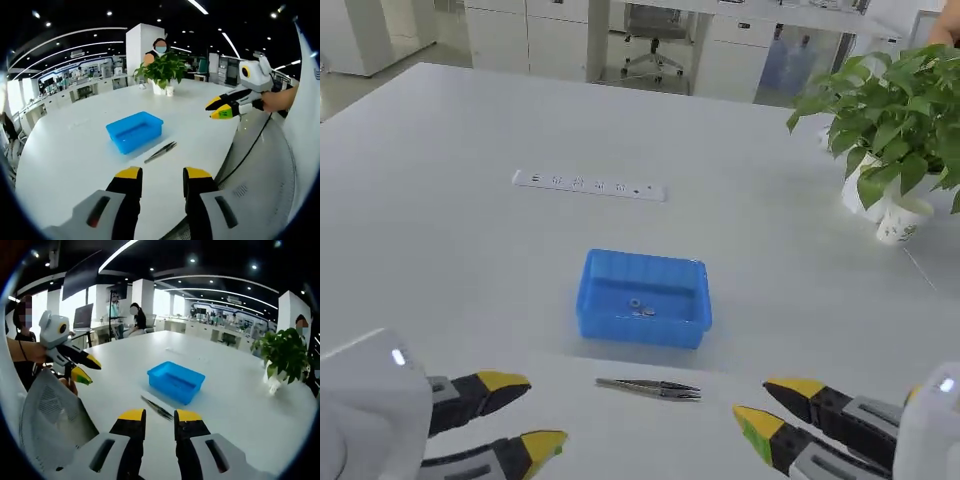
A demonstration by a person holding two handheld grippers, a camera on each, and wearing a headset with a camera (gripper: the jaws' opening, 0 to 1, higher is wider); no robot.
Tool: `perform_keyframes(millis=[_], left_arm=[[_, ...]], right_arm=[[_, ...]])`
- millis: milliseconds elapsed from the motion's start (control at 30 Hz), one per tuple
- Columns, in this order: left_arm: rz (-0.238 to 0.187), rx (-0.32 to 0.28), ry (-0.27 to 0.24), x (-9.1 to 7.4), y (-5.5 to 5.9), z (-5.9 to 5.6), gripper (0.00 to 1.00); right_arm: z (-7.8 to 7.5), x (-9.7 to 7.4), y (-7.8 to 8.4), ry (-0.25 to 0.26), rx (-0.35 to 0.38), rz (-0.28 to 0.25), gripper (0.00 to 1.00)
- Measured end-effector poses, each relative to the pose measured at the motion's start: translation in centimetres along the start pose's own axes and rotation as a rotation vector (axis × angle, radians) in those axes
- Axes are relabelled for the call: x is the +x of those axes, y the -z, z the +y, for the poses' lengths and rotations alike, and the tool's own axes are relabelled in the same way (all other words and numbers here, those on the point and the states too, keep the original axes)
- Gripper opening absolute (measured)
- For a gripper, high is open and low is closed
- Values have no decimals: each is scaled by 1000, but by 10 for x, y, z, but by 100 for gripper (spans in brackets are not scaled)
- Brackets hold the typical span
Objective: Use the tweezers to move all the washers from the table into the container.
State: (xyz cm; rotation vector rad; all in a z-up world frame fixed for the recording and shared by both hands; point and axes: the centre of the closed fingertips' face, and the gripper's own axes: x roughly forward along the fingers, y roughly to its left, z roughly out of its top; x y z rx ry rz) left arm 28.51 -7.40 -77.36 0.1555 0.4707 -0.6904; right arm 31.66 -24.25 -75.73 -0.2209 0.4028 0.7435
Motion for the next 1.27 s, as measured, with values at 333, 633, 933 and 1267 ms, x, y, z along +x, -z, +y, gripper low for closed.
perform_keyframes(millis=[333, 633, 933, 1267], left_arm=[[-15, -85, 0, -6, 2, -16, 45], [-11, -81, -2, -8, 2, -17, 45], [2, -52, 1, -10, 0, -16, 45], [10, -49, 9, -10, 1, -18, 45]], right_arm=[[-5, -12, 1, 51, 70, -44, 28], [-1, -10, 8, 36, 68, -15, 28], [-3, -12, 6, 47, 69, -20, 28], [-3, -11, 7, 43, 70, -11, 28]])
